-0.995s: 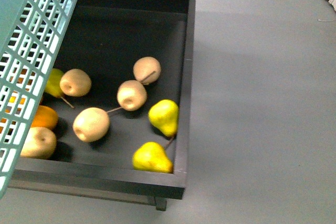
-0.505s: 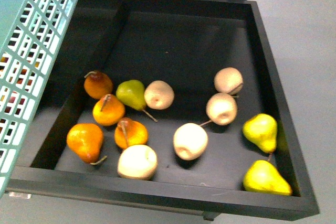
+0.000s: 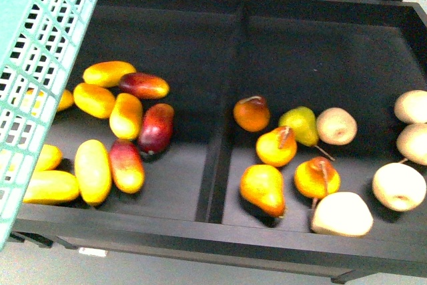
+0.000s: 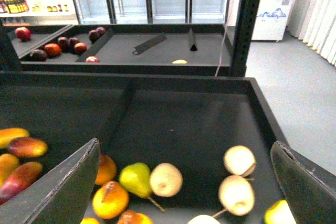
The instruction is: Pick mango and avocado into basket
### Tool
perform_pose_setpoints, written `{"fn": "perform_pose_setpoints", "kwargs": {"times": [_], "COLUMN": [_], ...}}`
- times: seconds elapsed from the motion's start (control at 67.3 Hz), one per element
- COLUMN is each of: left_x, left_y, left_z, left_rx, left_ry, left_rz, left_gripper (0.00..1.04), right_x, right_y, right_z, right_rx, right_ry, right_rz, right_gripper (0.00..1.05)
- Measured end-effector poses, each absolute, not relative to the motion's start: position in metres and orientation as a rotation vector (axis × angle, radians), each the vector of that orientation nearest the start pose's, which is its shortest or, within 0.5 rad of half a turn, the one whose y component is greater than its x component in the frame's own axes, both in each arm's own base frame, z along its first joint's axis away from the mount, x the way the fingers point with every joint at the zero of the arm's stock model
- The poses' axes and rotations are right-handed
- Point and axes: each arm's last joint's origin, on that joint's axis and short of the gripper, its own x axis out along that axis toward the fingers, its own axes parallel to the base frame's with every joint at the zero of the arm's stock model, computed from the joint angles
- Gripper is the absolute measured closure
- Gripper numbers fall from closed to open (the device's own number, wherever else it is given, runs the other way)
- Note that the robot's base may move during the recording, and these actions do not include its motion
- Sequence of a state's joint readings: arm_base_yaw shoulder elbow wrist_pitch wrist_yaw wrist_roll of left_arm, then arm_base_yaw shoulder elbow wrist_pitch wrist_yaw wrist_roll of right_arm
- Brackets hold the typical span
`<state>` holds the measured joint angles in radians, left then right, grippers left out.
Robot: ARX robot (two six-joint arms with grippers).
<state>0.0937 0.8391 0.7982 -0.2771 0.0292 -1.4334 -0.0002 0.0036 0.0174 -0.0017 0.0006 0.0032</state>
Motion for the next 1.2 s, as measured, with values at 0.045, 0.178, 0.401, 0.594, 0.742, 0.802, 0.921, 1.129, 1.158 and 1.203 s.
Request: {"fn": "perform_pose_setpoints", "kwargs": {"times": [0.045,0.178,0.401,0.594,0.742,0.802,0.921,1.129,1.158,1.203], "left_x": [0.182,0.182,0.1818,0.1817,0.1817,0.1817,0.1817,0.1818,0.1817,0.1817], "left_y": [0.0162,0.0161,0.0162,0.0161,0.0162,0.0162,0.0162,0.0161,0.0161,0.0161], "left_z": [0.3196,0.3196,0.3198,0.3198,0.3198,0.3198,0.3198,0.3198,0.3198,0.32], "left_rx": [-1.44,-1.44,-1.44,-1.441,-1.44,-1.44,-1.44,-1.442,-1.442,-1.441], "left_ry": [0.216,0.217,0.215,0.217,0.215,0.215,0.215,0.217,0.217,0.216], "left_rz": [0.28,0.279,0.28,0.277,0.279,0.28,0.28,0.277,0.277,0.277], "left_gripper": [0.91,0.91,0.91,0.91,0.91,0.91,0.91,0.91,0.91,0.91], "right_x": [0.0968,0.0969,0.0968,0.0968,0.0968,0.0968,0.0968,0.0968,0.0969,0.0968], "right_y": [0.0,0.0,-0.0001,0.0,0.0,0.0,0.0,0.0,-0.0001,0.0], "right_z": [0.169,0.169,0.169,0.169,0.1691,0.1691,0.1691,0.1691,0.169,0.169], "right_rx": [0.003,0.003,0.003,0.002,0.003,0.003,0.003,0.003,0.003,0.003], "right_ry": [-0.012,-0.012,-0.013,-0.012,-0.013,-0.013,-0.013,-0.014,-0.012,-0.012], "right_rz": [0.0,0.0,-0.002,0.0,0.0,0.0,0.001,-0.001,-0.002,0.0], "right_gripper": [0.09,0.09,0.09,0.09,0.09,0.09,0.09,0.09,0.09,0.09]}}
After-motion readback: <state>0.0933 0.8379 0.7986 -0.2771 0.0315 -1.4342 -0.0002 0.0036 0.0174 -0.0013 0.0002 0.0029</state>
